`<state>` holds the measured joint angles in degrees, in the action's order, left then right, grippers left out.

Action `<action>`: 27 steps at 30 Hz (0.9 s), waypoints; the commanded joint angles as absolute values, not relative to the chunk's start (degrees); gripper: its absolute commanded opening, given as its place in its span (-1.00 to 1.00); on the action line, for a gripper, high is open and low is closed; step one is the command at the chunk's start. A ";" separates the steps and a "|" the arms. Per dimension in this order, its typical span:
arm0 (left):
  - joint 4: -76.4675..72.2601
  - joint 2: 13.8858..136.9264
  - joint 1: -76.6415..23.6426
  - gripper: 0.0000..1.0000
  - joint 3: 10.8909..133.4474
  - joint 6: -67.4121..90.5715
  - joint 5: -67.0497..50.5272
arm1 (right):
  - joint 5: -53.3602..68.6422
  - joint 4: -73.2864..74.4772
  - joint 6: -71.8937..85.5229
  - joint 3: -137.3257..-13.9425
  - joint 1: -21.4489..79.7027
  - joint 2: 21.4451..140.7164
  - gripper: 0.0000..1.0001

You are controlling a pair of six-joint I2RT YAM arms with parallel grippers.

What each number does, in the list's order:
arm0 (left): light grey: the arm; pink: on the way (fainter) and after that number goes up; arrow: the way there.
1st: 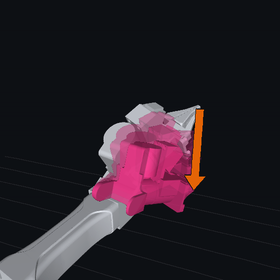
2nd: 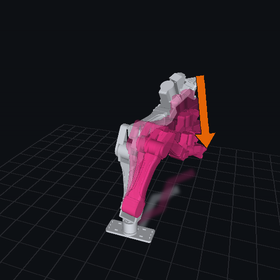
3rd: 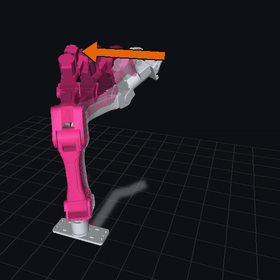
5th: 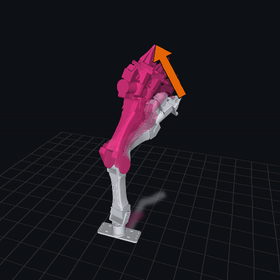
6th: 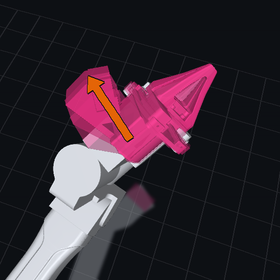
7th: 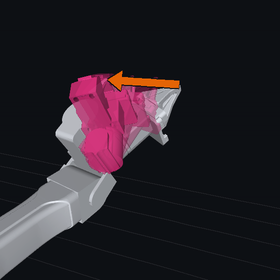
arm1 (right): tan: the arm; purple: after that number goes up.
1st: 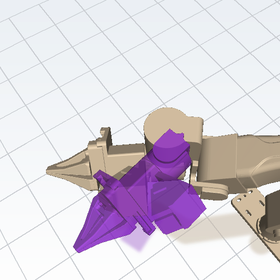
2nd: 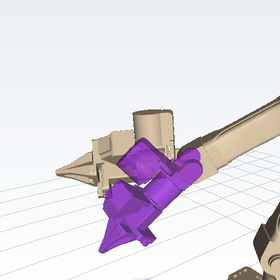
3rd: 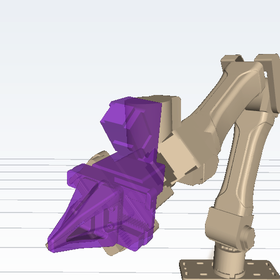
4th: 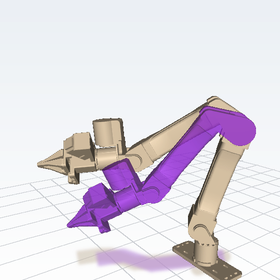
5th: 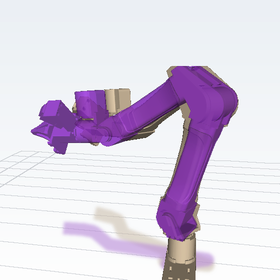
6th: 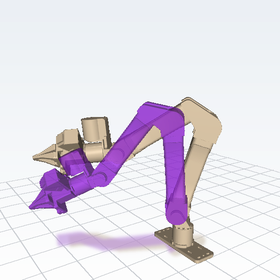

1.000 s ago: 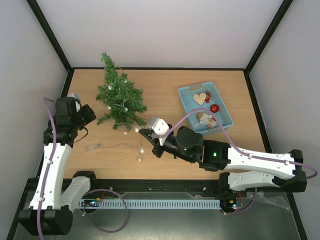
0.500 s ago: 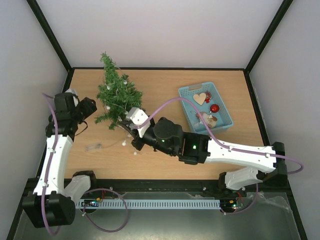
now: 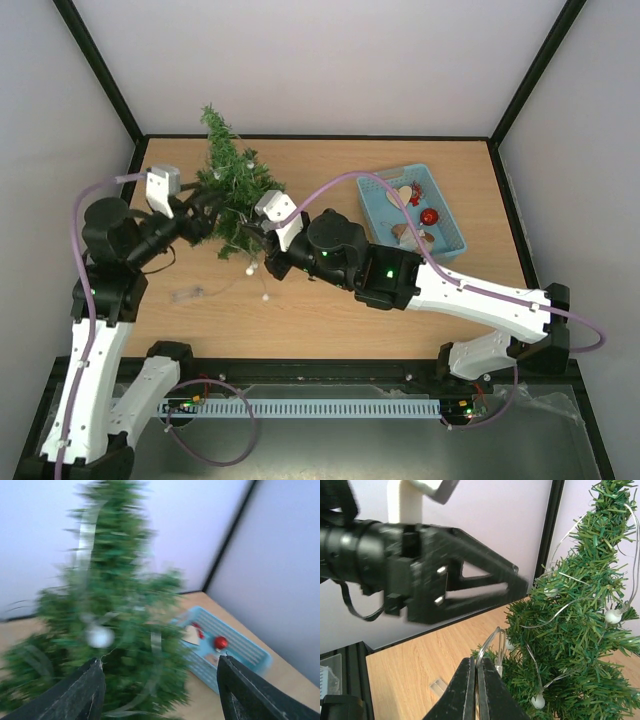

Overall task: Decorate the small christmas tree
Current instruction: Wrap the decoration item around the Christmas tree.

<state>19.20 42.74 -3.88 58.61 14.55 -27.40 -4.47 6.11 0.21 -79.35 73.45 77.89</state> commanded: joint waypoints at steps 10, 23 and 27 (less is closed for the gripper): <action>14.55 35.08 -12.03 0.20 47.09 -4.88 -44.68 | 0.39 7.89 -1.88 -80.93 72.51 74.07 -0.97; 12.55 33.31 -12.11 0.11 46.66 -10.75 -39.42 | 3.81 8.19 -3.18 -80.67 72.51 73.35 -0.97; 10.03 33.22 -12.12 0.10 45.46 -10.99 -40.01 | 5.69 8.60 -3.22 -80.98 72.51 73.63 -0.97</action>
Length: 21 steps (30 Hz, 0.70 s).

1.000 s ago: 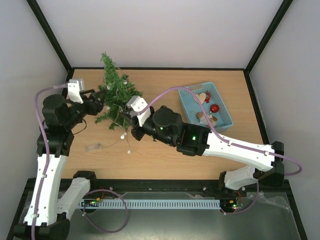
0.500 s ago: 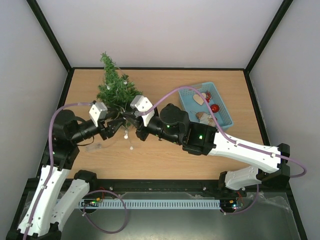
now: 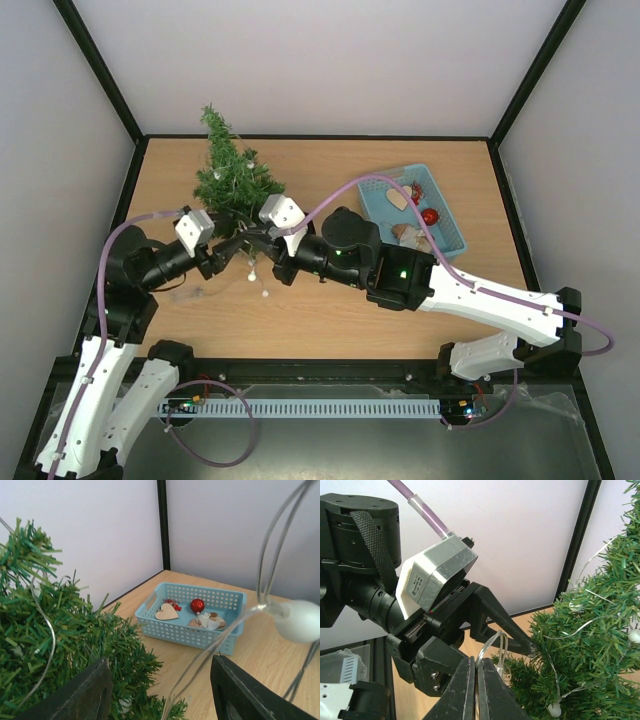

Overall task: Decorate the small christmas tree
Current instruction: Wrap the decoration item around the Christmas tree.

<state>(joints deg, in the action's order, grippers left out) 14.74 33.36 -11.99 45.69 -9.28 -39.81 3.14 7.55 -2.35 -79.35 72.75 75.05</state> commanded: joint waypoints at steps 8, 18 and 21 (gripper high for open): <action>6.64 33.42 -12.12 -0.06 45.73 -11.51 -43.42 | 9.43 9.56 -3.24 -82.82 72.51 75.05 -0.97; 1.83 30.72 -12.12 -0.95 47.91 -5.29 -37.13 | 8.73 4.68 -10.81 -73.02 72.51 71.30 -0.42; 0.00 30.03 -12.13 -0.95 49.16 -1.29 -34.30 | 8.13 -5.09 -13.96 -59.67 72.51 66.06 -0.12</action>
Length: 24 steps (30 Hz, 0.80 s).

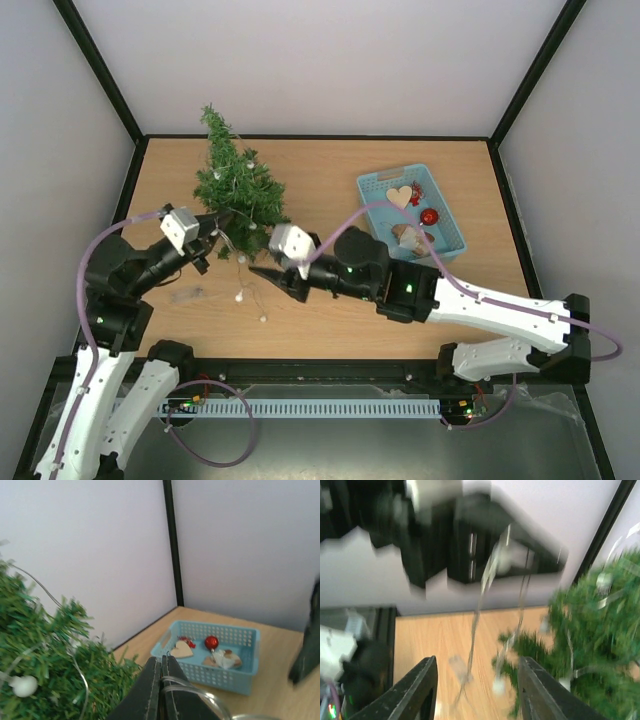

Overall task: Decorate the small christmas tree
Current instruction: Wrap the decoration item around the Christmas tree.

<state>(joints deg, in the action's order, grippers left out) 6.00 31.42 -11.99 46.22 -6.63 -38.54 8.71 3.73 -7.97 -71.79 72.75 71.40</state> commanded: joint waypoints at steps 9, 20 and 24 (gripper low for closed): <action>-1.92 29.63 -12.10 -0.95 50.54 1.58 -32.75 | 3.77 -32.17 -20.69 -32.80 72.51 66.96 0.01; -2.56 29.51 -12.20 -0.95 50.00 3.76 -31.26 | -3.58 -84.63 -4.09 -22.69 72.59 98.36 0.04; -1.19 29.46 -12.43 -0.95 50.45 2.87 -30.96 | -0.78 -94.33 -2.97 -25.92 72.55 109.62 0.07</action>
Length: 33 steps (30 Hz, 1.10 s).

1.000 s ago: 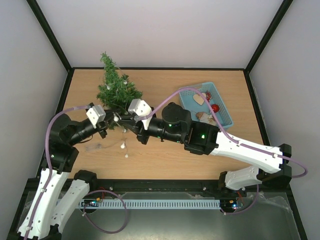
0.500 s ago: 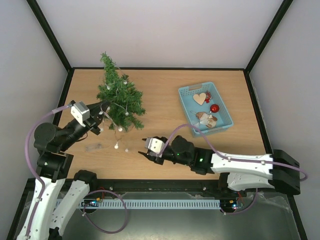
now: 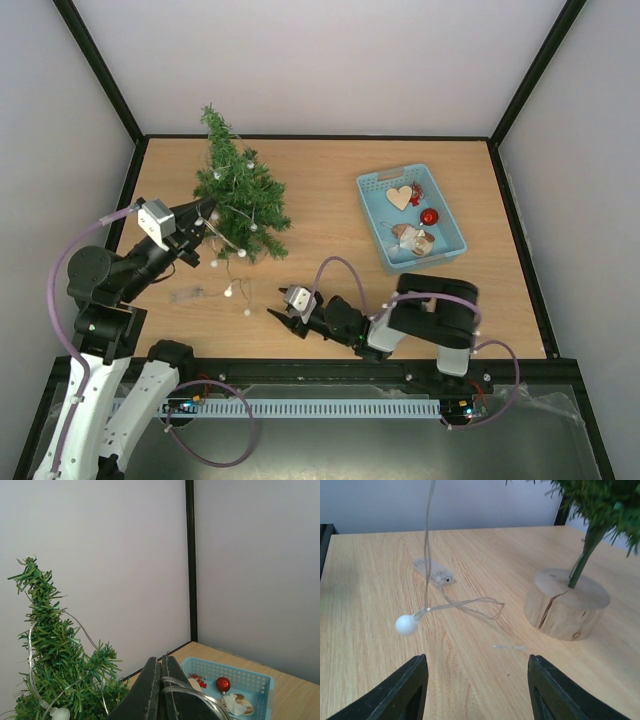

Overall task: Decorate the small christmas tree
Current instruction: Wrap the decoration item around the Christmas tree.

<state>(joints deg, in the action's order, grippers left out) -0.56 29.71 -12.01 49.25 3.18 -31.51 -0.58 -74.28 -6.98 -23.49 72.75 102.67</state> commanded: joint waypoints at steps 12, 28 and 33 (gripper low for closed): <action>1.62 29.68 -13.71 -0.95 51.22 1.06 -28.97 | -2.45 -89.22 -9.80 -38.13 73.04 123.67 0.20; 2.18 29.76 -14.03 -0.95 51.31 0.73 -24.23 | -6.05 -90.59 -7.13 -29.11 73.11 115.62 -0.97; 2.28 30.05 -13.95 -0.95 51.94 0.74 -21.42 | -7.74 -80.02 -6.05 -23.05 73.13 101.17 -0.97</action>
<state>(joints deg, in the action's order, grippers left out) 2.55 29.93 -13.87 49.89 1.48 -24.40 -5.26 -85.06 -7.44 -25.82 72.82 111.79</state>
